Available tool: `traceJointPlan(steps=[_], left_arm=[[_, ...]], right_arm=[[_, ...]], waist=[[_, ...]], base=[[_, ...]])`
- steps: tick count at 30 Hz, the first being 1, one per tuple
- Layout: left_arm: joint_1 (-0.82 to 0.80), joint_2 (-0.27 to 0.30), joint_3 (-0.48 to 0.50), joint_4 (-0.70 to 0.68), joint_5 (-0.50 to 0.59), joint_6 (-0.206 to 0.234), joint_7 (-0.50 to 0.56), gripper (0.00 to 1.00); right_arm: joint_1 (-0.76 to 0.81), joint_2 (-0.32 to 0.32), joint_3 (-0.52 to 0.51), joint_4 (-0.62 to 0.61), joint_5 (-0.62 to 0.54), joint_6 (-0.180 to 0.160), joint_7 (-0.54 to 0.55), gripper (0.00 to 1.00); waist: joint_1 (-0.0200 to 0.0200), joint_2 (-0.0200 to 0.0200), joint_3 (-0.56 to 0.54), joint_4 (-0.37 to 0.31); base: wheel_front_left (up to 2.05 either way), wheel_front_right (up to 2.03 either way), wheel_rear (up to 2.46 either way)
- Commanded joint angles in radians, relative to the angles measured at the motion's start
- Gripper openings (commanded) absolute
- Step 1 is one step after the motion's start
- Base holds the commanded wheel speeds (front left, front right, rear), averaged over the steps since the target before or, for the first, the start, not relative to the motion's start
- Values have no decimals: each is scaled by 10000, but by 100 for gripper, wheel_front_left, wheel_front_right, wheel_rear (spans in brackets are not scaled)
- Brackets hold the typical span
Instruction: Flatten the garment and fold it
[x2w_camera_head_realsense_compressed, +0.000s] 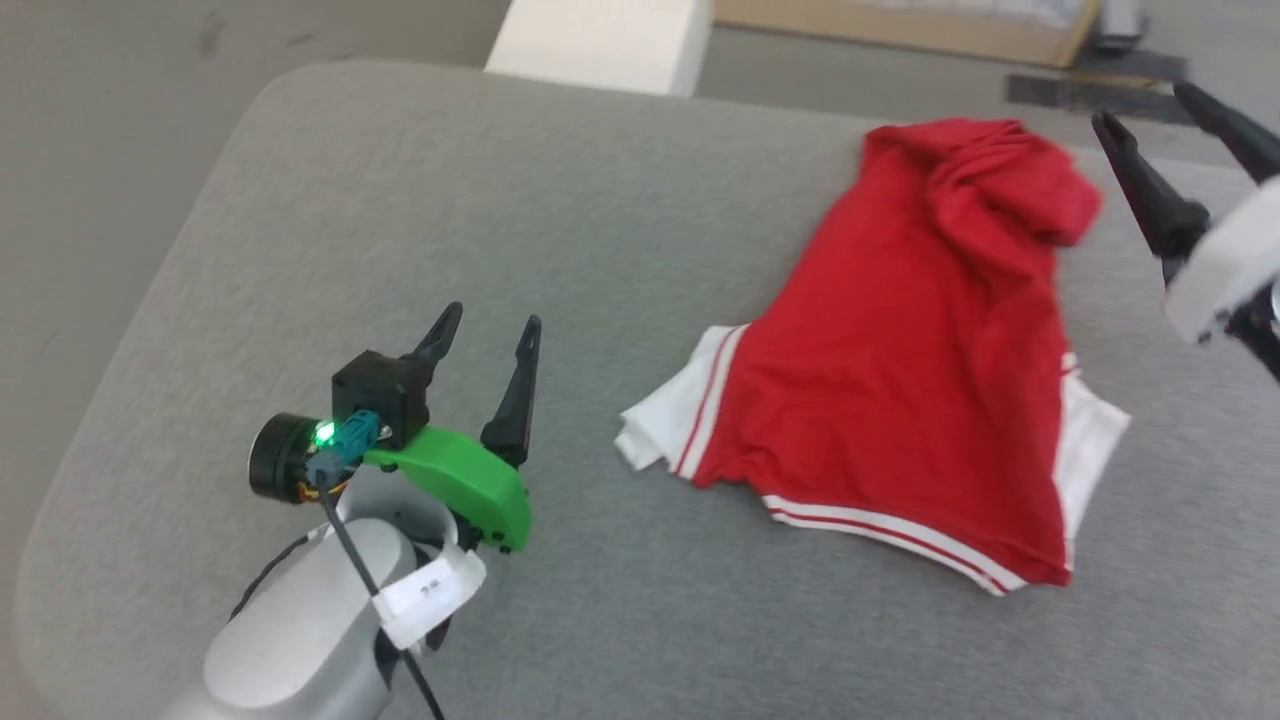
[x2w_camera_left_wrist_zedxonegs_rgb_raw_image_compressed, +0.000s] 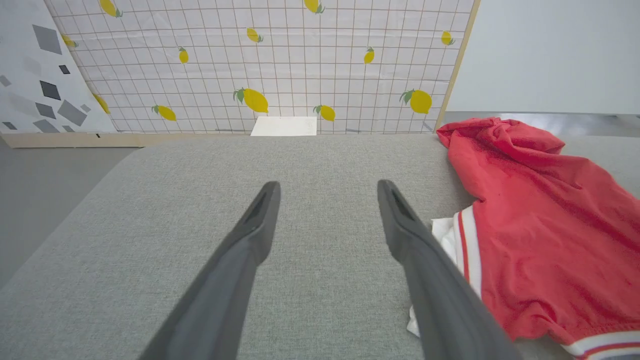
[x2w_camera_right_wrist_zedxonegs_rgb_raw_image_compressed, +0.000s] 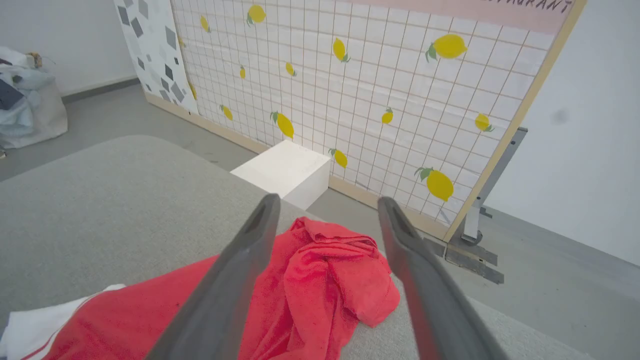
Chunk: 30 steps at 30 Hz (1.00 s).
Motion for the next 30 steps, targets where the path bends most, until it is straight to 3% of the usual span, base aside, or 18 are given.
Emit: traceJointPlan(steps=[1,7,11,15,22,26,30], left_arm=[[141,140,76,-57,-119,49,78,100],[462,552,0,-203,-443,26,765,100],[708,790,49,-386,-604,136,978,100],[891,883,191,-585,-702,265,853,100],[1058,919,232,-645,-697,325,622,100],[766,1027,-150,-615,-804,164,1691,100],[57,1155,-652,-477,-1168,-60,3801,100]], right_arm=[[492,-15,-226,-282,-43,-15,-189,100],[2758,289,-1590,-1880,-1162,-15,-249,100],[4289,1292,-3261,-3106,-1844,-15,-30,100],[5859,2771,-4829,-4530,-2626,-15,196,100],[7812,4614,-5883,-6032,-3929,-15,353,100],[8328,5221,-6085,-6470,-4422,-15,572,100],[8454,5350,-6110,-6754,-4694,-15,744,100]], waist=[[1,-1,-520,-633],[1,-1,-673,-1151],[1,-1,-723,-1479],[1,-1,-726,-1731],[1,-1,-590,-1978],[1,-1,-338,-2132],[1,-1,-13,-2316]], base=[[0,0,0],[0,0,0],[0,0,0],[0,0,0],[0,0,0],[0,0,0],[0,0,0]])
